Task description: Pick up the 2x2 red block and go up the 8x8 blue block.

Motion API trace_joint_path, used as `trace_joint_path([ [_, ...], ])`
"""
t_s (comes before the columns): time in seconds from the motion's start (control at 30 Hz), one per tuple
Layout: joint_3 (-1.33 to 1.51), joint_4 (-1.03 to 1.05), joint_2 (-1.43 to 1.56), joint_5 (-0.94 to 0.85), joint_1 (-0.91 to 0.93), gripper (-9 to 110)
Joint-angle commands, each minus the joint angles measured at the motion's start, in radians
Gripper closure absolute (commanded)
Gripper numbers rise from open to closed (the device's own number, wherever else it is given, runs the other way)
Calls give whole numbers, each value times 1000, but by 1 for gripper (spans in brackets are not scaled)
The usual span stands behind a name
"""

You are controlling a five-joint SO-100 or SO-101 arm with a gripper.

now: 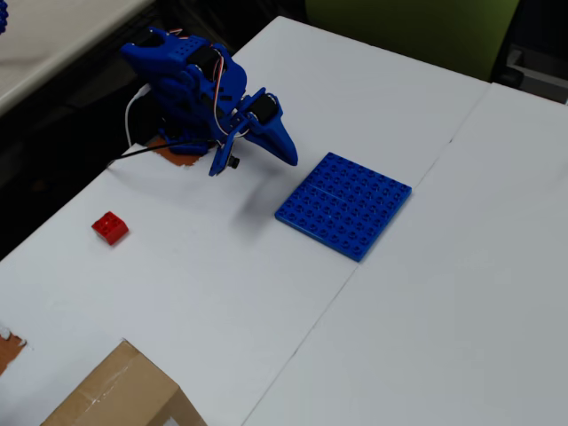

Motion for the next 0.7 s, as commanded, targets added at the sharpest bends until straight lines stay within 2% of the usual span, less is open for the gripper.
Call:
trace_joint_path([
  [0.0, 6, 2, 11, 3, 6, 101],
  [0.33, 6, -3, 11, -11, -3, 101],
  [0.47, 6, -141, 11, -225, -18, 101],
  [0.67, -21, -224, -11, -491, 11, 101],
])
